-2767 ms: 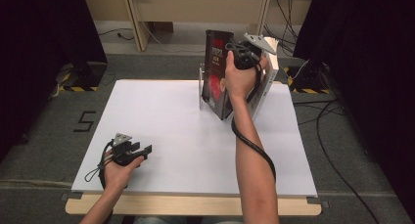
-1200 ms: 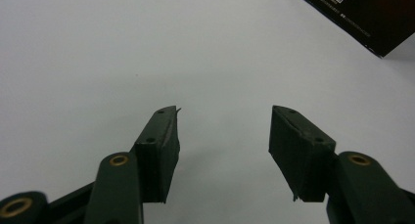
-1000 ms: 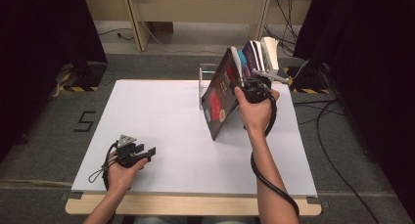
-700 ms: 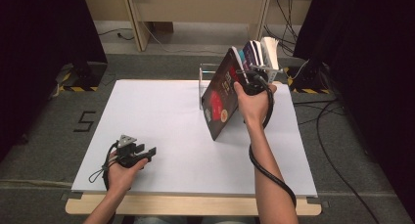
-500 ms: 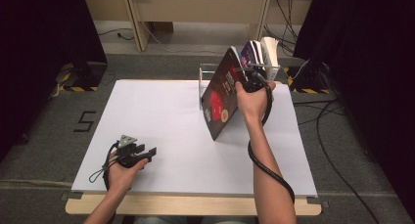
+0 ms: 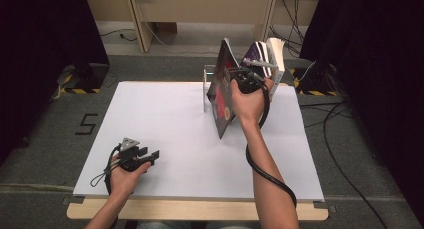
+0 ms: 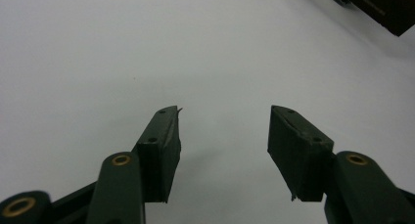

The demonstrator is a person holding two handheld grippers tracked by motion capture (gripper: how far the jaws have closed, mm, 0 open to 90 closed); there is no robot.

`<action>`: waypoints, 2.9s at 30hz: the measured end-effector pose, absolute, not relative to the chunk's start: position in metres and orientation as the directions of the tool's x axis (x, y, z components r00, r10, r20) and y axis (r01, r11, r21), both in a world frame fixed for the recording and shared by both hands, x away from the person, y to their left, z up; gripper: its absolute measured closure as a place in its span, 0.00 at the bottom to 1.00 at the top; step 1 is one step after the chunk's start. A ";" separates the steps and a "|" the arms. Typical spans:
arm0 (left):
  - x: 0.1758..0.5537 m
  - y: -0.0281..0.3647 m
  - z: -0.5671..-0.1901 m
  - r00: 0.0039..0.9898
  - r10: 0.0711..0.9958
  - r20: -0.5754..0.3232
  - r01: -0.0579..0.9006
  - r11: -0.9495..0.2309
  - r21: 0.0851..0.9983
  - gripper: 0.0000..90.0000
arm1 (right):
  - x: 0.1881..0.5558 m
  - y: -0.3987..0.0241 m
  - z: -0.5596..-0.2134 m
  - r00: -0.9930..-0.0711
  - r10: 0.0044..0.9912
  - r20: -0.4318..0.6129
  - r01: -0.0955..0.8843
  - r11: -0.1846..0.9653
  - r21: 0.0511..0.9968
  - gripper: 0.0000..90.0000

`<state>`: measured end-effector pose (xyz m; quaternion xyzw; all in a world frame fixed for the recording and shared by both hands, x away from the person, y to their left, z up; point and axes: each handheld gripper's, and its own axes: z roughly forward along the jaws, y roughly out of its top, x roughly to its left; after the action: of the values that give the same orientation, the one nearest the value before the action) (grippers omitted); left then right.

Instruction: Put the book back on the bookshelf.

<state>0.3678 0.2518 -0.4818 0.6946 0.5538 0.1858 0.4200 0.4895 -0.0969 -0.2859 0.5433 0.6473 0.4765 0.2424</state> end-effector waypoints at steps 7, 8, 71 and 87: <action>0.368 0.252 -0.481 0.319 0.925 -0.209 0.612 -0.032 0.790 0.50 | 0.500 -0.087 -0.280 -0.268 0.944 0.193 0.447 -0.055 0.893 0.97; 0.368 0.252 -0.481 0.318 0.925 -0.209 0.612 -0.032 0.790 0.50 | 0.503 -0.086 -0.280 -0.264 0.946 0.189 0.445 -0.055 0.894 0.97; 0.368 0.252 -0.483 0.326 0.922 -0.207 0.614 -0.040 0.789 0.50 | 0.545 -0.086 -0.310 -0.164 0.970 0.182 0.516 -0.073 0.853 0.97; 0.369 0.253 -0.483 0.324 0.923 -0.208 0.613 -0.038 0.789 0.50 | 0.541 -0.066 -0.304 -0.197 0.960 0.200 0.396 -0.108 0.912 0.97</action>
<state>0.3687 0.2532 -0.4825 0.6964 0.5513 0.1841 0.4211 0.5411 -0.0665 -0.3045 0.5635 0.6017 0.4865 0.2895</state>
